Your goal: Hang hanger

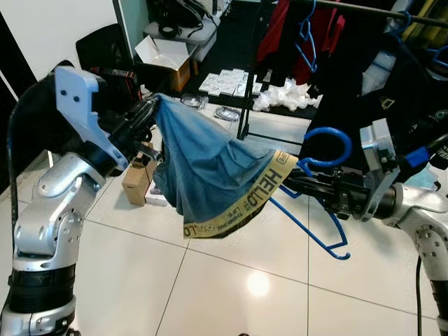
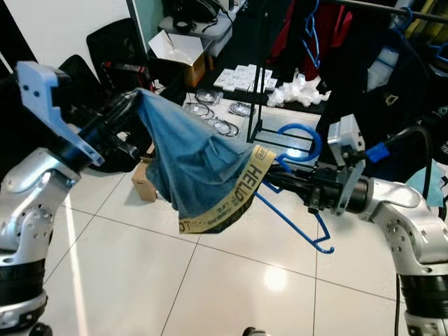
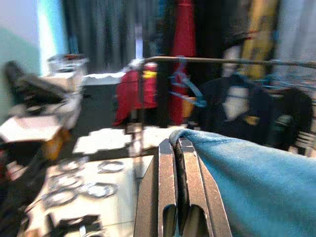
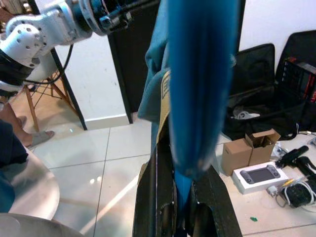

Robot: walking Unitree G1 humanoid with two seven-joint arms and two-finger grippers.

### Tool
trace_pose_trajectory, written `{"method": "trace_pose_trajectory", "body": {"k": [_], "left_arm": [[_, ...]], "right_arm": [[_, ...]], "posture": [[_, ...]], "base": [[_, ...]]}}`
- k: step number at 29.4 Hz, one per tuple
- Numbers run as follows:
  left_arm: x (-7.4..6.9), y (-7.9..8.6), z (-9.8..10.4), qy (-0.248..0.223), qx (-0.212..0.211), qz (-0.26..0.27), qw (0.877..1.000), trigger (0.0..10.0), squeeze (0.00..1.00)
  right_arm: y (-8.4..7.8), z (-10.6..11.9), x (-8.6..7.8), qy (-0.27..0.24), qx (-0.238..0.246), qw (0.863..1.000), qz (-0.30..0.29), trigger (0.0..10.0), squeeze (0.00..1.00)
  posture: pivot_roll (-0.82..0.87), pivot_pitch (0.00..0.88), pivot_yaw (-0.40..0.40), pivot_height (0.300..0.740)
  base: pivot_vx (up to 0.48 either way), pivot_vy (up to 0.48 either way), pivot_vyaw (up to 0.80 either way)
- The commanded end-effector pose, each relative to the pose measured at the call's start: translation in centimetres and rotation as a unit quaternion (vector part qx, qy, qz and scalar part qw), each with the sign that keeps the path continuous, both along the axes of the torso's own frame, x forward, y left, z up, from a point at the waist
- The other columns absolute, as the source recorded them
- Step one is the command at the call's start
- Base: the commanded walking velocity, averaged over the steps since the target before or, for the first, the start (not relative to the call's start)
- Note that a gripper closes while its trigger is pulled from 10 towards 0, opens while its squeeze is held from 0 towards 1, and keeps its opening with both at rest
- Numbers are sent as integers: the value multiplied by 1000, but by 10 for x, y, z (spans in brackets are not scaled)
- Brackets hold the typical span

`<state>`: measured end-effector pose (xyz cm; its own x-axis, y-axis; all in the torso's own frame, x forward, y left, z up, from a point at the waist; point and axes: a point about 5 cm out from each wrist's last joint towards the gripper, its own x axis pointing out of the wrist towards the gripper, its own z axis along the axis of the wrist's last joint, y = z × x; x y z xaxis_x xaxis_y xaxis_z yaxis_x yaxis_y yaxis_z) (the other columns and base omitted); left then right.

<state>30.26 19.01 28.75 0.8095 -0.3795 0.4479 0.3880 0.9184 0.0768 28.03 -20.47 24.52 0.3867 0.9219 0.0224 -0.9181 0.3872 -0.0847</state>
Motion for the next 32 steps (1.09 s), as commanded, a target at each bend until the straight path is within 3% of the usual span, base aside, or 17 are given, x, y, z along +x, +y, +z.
{"method": "trace_pose_trajectory", "body": {"k": [1,4,8,13,14,17,18,19,20,21,23,24,25,28,30,32], "left_arm": [[0,5,3,-8,5,16,1000,0,0],[2,11,2,-6,-1,37,999,0,0],[4,37,5,-9,-65,117,991,0,0],[5,46,5,-10,-85,141,986,0,0],[5,52,3,-8,-109,156,982,0,0],[5,52,3,-8,-109,156,982,0,0],[4,49,3,-7,-130,137,982,1059,0],[4,49,3,-7,-130,137,982,1059,0],[1,29,1,-1,-142,53,988,3961,0],[1,29,1,-1,-142,53,988,3961,0],[-15,-14,-1,2,-137,-116,984,8471,0],[-15,-14,-1,2,-137,-116,984,8471,0],[-24,-31,-3,4,-129,-181,975,10000,0],[-28,-39,-4,5,-125,-212,969,10000,0],[-35,-51,-11,23,-98,-259,961,10000,0],[-36,-53,-15,33,-86,-264,960,10000,0]], "right_arm": [[0,5,-3,-10,8,1000,6,10000,0],[-2,9,-1,-19,17,1000,-2,10000,0],[-8,10,2,-26,22,999,-26,10000,0],[-9,10,2,-26,22,999,-28,10000,0],[-9,10,2,-26,22,999,-29,10000,0],[-9,10,2,-26,22,999,-29,10000,0],[-10,11,2,-27,24,999,-30,10000,0],[-10,11,2,-27,24,999,-30,10000,0],[-11,12,5,-32,28,998,-39,10000,0],[-11,12,5,-32,28,998,-39,10000,0],[-12,16,9,-45,40,997,-56,10000,0],[-12,16,9,-45,40,997,-56,10000,0],[-12,19,11,-52,51,995,-61,10000,0],[-12,21,12,-56,59,995,-64,10000,0],[-12,27,13,-66,82,992,-64,10000,0],[-12,29,13,-69,87,992,-63,10000,0]], "posture": [[-25,138,-8,740],[-26,141,-7,740],[-27,145,-7,740],[-27,146,-7,740],[-26,146,-7,740],[-26,146,-7,740],[-25,146,-6,740],[-25,146,-6,740],[-23,147,-8,740],[-23,147,-8,740],[-21,146,-8,740],[-21,146,-8,740],[-22,146,-8,740],[-22,146,-7,740],[-23,147,-5,740],[-23,147,-5,740]], "base": [[0,0,0],[0,0,0],[0,0,0],[0,0,0],[0,0,0],[0,0,0],[0,0,0],[0,0,0],[0,0,0],[0,0,0],[0,0,0],[0,0,0],[0,0,0],[0,0,0],[0,0,0],[0,0,0]]}}
